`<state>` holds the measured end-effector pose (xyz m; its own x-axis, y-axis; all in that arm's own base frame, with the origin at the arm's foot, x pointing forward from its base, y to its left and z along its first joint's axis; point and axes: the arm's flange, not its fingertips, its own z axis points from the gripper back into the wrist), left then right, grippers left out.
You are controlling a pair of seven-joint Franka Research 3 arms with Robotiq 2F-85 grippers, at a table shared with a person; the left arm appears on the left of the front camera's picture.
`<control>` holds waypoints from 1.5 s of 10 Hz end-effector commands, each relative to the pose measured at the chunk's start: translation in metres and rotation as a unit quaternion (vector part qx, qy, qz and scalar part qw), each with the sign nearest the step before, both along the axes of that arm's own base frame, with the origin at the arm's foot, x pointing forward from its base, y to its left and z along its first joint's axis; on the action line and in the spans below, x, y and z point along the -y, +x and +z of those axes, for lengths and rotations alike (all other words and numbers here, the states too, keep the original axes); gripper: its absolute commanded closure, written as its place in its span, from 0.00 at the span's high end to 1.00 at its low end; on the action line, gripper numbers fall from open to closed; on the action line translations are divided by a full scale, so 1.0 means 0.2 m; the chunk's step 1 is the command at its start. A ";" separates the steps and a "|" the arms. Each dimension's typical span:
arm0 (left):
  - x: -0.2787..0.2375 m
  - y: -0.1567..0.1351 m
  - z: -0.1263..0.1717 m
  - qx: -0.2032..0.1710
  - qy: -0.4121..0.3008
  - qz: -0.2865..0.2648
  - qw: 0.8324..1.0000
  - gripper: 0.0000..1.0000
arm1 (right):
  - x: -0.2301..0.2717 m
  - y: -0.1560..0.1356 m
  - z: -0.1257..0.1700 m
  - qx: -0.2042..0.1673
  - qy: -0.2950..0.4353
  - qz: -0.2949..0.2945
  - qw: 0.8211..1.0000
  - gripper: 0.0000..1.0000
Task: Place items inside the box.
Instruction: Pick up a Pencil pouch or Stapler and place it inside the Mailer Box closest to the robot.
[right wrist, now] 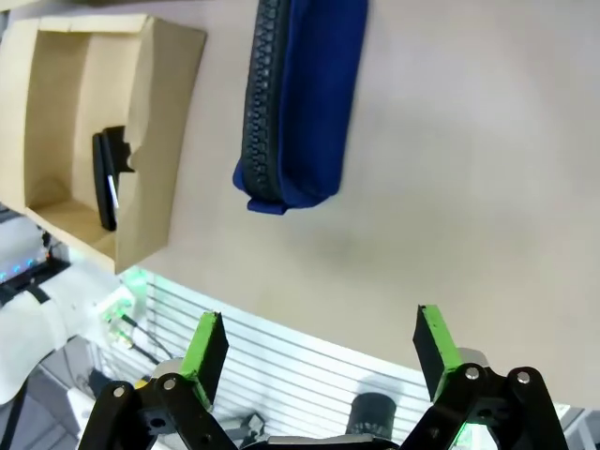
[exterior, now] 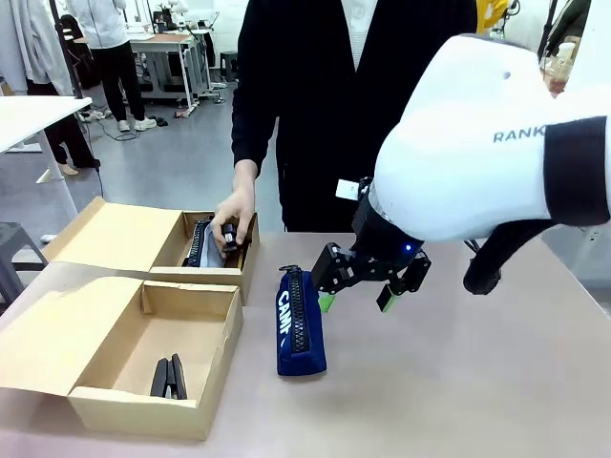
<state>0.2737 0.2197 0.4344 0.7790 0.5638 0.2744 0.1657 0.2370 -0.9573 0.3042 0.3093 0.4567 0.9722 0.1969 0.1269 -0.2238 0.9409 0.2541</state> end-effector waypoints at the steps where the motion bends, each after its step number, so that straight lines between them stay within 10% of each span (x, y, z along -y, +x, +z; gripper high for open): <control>1: 0.00 0.00 0.01 0.013 -0.004 0.002 1.000 1.00 | 0.02 -0.01 -0.03 0.025 0.009 0.000 1.000 1.00; 14: 0.00 0.00 0.01 0.013 -0.004 0.002 1.000 1.00 | -0.66 0.34 -0.59 0.037 -0.143 -0.053 0.988 1.00; 15: 0.00 0.00 0.01 0.013 -0.004 0.002 1.000 1.00 | -0.64 0.35 -0.60 0.031 -0.158 -0.055 0.985 0.64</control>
<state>0.2736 0.2198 0.4343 0.7788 0.5642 0.2741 0.1654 0.2368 -0.9574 0.3702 0.4274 0.3337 0.9769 0.1636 0.1376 -0.1597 0.9864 -0.0391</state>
